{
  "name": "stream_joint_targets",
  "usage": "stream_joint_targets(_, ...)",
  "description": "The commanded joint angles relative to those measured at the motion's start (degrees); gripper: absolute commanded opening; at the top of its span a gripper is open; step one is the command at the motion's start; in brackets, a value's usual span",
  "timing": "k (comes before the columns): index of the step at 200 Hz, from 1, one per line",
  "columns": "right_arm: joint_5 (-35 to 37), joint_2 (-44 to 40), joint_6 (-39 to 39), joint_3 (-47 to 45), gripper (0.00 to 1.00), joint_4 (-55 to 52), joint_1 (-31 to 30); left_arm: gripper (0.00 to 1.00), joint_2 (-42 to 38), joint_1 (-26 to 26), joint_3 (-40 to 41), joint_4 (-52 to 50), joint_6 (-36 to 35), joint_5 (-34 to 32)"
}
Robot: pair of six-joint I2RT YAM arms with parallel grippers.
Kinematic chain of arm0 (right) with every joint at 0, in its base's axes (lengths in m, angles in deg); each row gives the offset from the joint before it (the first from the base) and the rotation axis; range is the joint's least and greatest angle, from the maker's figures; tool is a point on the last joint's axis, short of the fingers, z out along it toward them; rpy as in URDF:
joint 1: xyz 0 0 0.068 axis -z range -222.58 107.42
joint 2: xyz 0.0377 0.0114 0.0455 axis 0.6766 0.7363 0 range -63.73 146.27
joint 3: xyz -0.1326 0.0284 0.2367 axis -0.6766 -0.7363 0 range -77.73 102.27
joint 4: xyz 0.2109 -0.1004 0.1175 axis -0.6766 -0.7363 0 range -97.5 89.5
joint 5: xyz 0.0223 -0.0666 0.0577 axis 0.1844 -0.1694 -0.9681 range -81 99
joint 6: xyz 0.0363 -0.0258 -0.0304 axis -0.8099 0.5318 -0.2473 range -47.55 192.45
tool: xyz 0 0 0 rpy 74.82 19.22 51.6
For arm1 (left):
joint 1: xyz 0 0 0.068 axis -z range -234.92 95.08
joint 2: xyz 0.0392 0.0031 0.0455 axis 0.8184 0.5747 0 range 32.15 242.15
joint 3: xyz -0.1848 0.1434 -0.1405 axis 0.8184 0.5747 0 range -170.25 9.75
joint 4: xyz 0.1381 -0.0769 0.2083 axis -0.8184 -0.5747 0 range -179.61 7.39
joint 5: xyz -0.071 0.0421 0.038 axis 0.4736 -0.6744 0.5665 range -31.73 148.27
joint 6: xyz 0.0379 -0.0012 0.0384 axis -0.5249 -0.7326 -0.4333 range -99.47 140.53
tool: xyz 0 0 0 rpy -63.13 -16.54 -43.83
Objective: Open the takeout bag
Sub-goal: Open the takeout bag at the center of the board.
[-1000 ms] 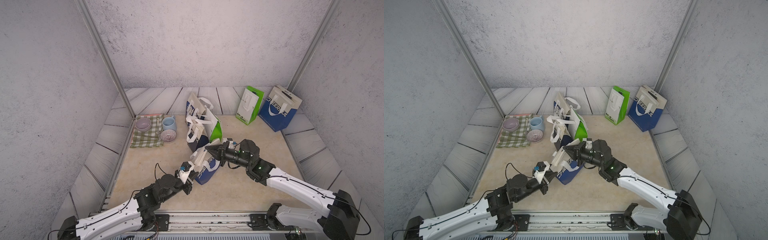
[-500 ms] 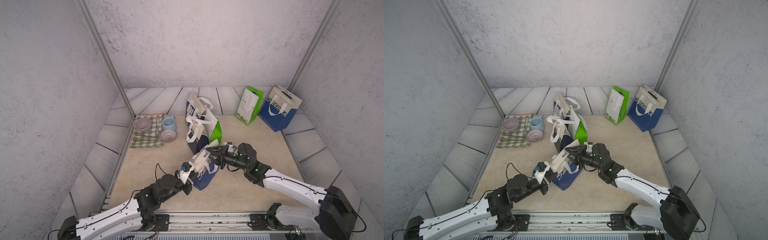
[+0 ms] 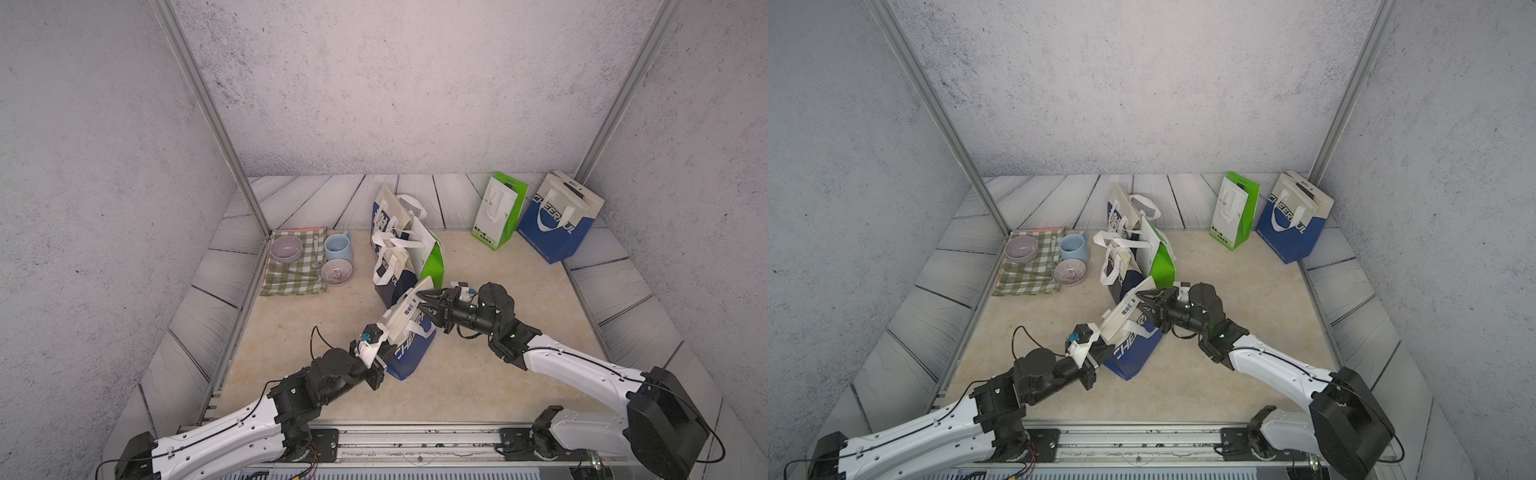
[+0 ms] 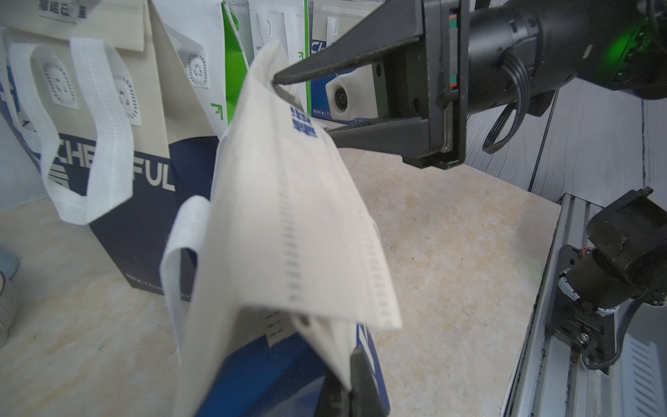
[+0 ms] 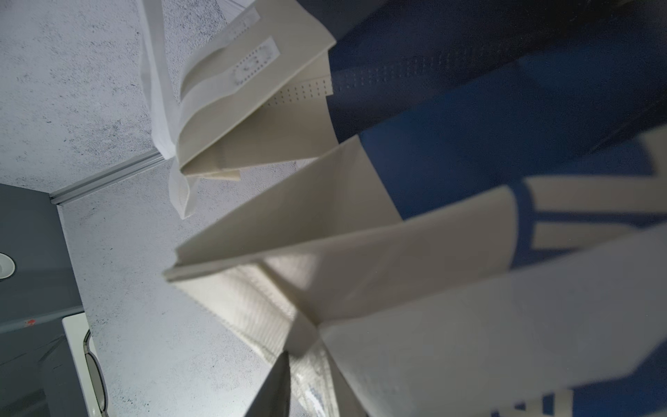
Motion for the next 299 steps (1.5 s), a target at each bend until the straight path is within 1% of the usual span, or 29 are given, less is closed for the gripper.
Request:
stream_joint_targets(1, -1.0, 0.3, -1.5, 2.9, 0.34, 1.6, 0.5, 0.00, 0.2, -0.1, 0.5, -3.2, -0.3, 0.4)
stream_joint_targets(28, -1.3, -0.8, -1.1, 4.1, 0.32, 0.4, 0.4, 0.00, 0.1, -0.1, 0.6, -3.1, -0.1, 0.5)
stream_joint_targets(61, -1.3, -1.9, -2.9, 4.1, 0.33, 1.9, 0.4, 0.00, 0.2, -0.1, 0.5, -3.1, 0.2, 0.4)
stream_joint_targets(84, -1.6, -2.4, -2.5, 4.9, 0.33, 1.8, 0.5, 0.00, 0.3, -0.1, 0.5, -3.1, 0.1, 0.5)
stream_joint_targets(107, -1.5, -1.9, -1.6, 4.9, 0.33, 0.6, 0.4, 0.00, 0.4, -0.2, 0.5, -3.0, 0.2, 0.5)
stream_joint_targets(142, -1.5, -0.7, -2.3, 3.8, 0.30, 2.1, 0.4, 0.00, 0.3, -0.1, 0.6, -3.1, 0.3, 0.6)
stream_joint_targets(194, -1.3, 0.1, -1.3, 4.4, 0.15, 1.5, 0.4, 0.00, 0.0, -0.2, 0.5, -3.1, 0.3, 0.7)
stream_joint_targets(220, -0.2, -0.4, -0.6, 4.1, 0.00, 3.7, 0.4, 0.00, -0.1, -0.1, 0.5, -3.2, 0.3, 0.6)
stream_joint_targets(239, 0.5, -1.3, 0.9, 4.6, 0.00, 3.6, 0.3, 0.00, -0.2, -0.1, 0.6, -3.3, 0.3, 0.6)
stream_joint_targets(266, 0.9, -2.8, 4.4, 6.4, 0.00, -0.4, 0.3, 0.00, -0.4, -0.1, 0.5, -3.3, 0.4, 0.8)
stream_joint_targets(299, 0.7, -2.8, 4.7, 6.3, 0.00, -0.6, 0.3, 0.00, -0.3, -0.1, 0.5, -3.5, 0.2, 0.8)
